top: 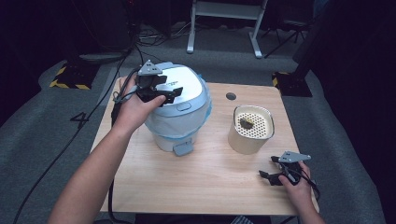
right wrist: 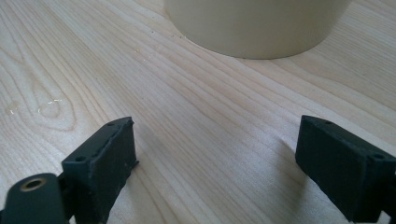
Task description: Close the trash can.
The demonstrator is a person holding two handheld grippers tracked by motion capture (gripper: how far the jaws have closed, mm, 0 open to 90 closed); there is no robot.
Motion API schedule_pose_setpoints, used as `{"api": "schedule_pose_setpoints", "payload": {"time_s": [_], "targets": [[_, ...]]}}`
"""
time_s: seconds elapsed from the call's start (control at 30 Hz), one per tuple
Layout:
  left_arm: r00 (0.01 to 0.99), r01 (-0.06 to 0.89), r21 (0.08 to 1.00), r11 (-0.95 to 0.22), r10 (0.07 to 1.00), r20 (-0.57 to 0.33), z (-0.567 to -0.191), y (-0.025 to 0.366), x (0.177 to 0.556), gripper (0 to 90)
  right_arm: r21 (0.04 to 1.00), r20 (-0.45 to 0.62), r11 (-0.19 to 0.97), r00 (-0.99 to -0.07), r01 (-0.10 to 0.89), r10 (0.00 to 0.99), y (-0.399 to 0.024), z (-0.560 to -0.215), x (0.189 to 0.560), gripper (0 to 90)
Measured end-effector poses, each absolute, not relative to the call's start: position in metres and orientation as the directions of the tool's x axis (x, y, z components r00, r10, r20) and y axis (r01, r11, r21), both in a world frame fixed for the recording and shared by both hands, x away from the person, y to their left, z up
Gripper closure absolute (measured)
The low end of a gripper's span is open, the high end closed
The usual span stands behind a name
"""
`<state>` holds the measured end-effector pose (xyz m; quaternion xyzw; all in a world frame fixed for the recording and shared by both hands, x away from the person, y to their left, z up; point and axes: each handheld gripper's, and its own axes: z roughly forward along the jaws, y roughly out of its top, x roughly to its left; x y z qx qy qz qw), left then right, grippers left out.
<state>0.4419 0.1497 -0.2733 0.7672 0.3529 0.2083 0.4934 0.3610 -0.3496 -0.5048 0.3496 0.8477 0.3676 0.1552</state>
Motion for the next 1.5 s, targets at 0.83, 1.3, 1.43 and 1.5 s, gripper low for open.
{"api": "schedule_pose_setpoints", "payload": {"time_s": [0.83,1.3,1.43,1.5], "targets": [[0.689,0.3,0.898,-0.322,0.724,0.029,-0.282,0.179,0.367,24.9,0.732,-0.006,0.485,-0.707,0.479,0.707,-0.349,-0.505,0.361,12.2],[0.674,0.332,0.891,-0.309,0.739,0.004,-0.322,0.197,0.346,24.6,0.732,-0.006,0.485,-0.707,0.479,0.707,-0.349,-0.505,0.361,12.1],[0.668,0.351,0.885,-0.306,0.744,-0.007,-0.339,0.202,0.344,24.6,0.732,-0.006,0.485,-0.707,0.479,0.707,-0.349,-0.505,0.361,12.1],[0.663,0.358,0.88,-0.312,0.749,-0.005,-0.349,0.204,0.344,24.2,0.732,-0.006,0.485,-0.707,0.479,0.707,-0.349,-0.505,0.361,12.2]]}}
